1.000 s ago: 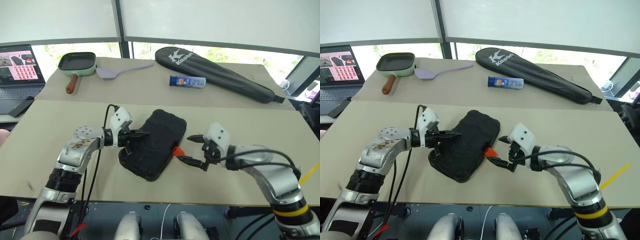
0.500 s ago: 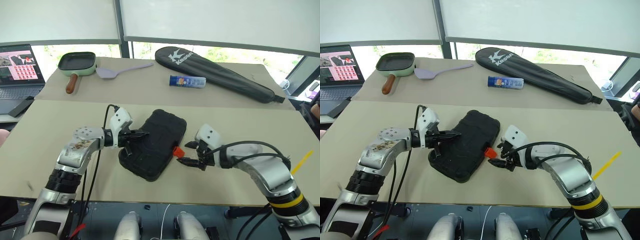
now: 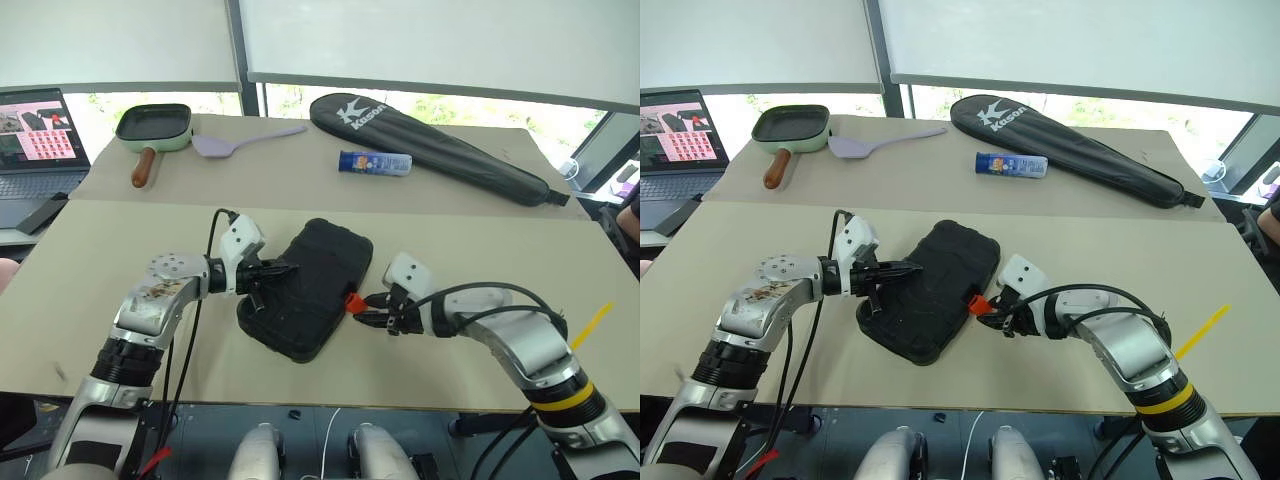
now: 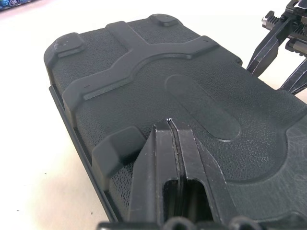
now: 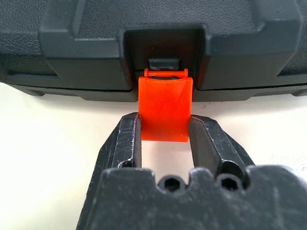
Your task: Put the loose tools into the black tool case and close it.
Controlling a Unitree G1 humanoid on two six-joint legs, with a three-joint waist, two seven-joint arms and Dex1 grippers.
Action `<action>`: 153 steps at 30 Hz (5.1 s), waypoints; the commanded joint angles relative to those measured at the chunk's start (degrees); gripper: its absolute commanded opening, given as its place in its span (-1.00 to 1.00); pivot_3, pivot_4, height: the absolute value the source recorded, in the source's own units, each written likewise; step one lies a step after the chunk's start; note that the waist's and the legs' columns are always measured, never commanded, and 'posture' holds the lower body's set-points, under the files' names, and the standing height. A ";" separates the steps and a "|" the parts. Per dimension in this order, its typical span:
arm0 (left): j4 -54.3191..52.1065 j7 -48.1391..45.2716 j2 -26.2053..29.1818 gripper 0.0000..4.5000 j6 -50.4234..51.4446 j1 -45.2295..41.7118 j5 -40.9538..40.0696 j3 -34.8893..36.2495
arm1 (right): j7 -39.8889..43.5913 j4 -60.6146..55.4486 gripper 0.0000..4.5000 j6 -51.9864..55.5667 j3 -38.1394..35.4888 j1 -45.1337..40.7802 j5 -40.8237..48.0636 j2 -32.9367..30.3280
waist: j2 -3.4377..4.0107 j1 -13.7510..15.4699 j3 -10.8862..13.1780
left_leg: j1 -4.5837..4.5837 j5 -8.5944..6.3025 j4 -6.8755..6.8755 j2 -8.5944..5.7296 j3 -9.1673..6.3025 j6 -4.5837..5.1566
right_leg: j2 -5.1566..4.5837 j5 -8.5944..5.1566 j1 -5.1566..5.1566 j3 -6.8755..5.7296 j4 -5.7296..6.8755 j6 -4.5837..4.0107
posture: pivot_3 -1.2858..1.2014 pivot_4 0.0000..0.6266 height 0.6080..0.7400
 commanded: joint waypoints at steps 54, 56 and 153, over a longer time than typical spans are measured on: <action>-0.23 -0.82 0.24 -1.00 3.09 3.70 2.75 -4.05 | 2.20 6.68 0.47 -27.05 -8.04 8.60 -5.28 9.97 | 0.13 -0.49 -0.08 | 0.20 0.00 -0.18 0.10 0.07 0.00 | 0.13 0.02 0.04 0.09 -0.04 -0.07 | 0.03 -0.52 1.00; -0.42 -0.83 0.35 -1.00 3.15 3.89 2.73 -4.00 | 3.21 5.84 0.47 -26.95 -8.63 10.07 -4.84 8.20 | 0.16 -0.19 -0.10 | 0.18 0.00 -0.22 0.09 0.08 -0.01 | 0.12 0.01 0.02 0.09 -0.07 -0.07 | 0.03 -0.52 1.00; -0.23 -0.33 11.06 1.00 -37.11 42.24 2.08 32.84 | 24.34 18.96 0.99 -56.44 -24.46 19.56 1.86 -4.83 | -0.11 0.82 0.20 | 0.14 -0.20 -0.52 0.16 0.12 -0.05 | -0.40 -0.15 -0.13 0.07 -0.45 -0.10 | 0.03 -0.52 1.00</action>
